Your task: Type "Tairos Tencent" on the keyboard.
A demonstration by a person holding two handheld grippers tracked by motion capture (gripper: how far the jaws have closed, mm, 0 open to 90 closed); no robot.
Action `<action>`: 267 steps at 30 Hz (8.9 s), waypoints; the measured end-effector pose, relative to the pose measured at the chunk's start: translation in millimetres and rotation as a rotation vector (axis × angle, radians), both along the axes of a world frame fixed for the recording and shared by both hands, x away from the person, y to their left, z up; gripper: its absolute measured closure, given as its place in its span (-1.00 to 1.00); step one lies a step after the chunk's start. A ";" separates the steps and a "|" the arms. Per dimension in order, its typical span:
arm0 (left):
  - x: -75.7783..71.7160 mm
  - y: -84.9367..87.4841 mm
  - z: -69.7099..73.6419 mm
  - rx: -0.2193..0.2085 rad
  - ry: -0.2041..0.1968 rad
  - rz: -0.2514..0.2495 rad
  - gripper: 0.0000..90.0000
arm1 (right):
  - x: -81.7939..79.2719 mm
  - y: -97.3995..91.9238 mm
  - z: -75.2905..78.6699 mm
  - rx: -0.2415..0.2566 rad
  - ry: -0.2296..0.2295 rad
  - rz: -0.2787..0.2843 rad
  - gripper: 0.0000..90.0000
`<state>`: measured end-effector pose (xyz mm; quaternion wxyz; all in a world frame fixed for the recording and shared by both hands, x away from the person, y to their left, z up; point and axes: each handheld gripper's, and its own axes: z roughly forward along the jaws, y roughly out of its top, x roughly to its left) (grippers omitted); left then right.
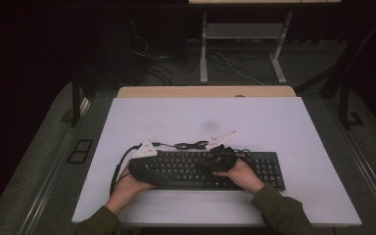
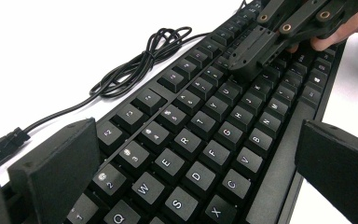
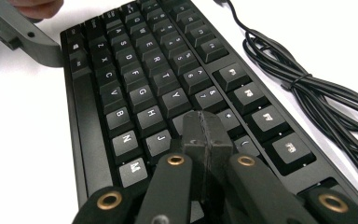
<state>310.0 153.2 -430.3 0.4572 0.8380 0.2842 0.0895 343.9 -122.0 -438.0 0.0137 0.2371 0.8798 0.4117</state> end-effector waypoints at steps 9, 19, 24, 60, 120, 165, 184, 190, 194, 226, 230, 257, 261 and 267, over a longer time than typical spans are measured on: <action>-0.2 0.0 0.5 0.001 -0.001 0.000 -1.00 | -0.2 0.4 0.4 -0.001 0.000 0.000 0.98; -0.3 -0.2 0.4 0.001 -0.001 0.001 -1.00 | -0.5 -0.2 2.9 0.011 -0.005 0.001 0.98; -0.3 0.1 0.5 0.000 -0.002 0.001 -1.00 | -0.4 -0.6 3.0 0.015 -0.005 0.000 0.96; -0.2 0.3 0.8 0.005 -0.007 0.005 -0.98 | 3.7 -48.6 16.5 0.182 -0.071 -0.137 -0.57; 16.0 -18.2 -6.6 0.056 0.048 -0.030 0.98 | 3.6 -51.1 16.2 0.188 -0.071 -0.161 -0.58; 12.6 -8.4 2.7 0.010 0.033 -0.027 0.75 | 3.6 -52.3 16.6 0.190 -0.070 -0.165 -0.58; 5.5 7.4 4.2 -0.005 0.001 -0.022 -0.23 | 3.0 -52.9 16.6 0.192 -0.067 -0.167 -0.58; 6.1 7.7 2.0 -0.004 0.000 -0.010 -0.66 | 2.6 -52.4 17.1 0.193 -0.068 -0.164 -0.57; 6.8 8.1 1.6 -0.010 0.000 0.001 -0.74 | 2.6 -52.6 16.9 0.192 -0.069 -0.164 -0.57; 6.4 10.2 3.1 -0.009 -0.014 0.027 -0.83 | -6.5 -38.0 14.3 0.139 -0.029 -0.097 0.88; 6.3 10.2 3.1 -0.010 -0.014 0.029 -0.83 | -7.0 -34.4 12.7 0.120 -0.024 -0.079 0.97; 6.4 9.7 2.4 -0.004 -0.012 0.024 -0.83 | -6.9 -19.2 -1.1 0.018 -0.014 -0.048 0.98; 6.3 9.6 2.4 -0.004 -0.013 0.024 -0.83 | -7.1 -18.6 -2.3 0.014 -0.015 -0.046 0.98; 6.3 9.9 2.7 -0.006 -0.014 0.025 -0.83 | -7.0 -18.9 -1.6 0.016 -0.015 -0.046 0.98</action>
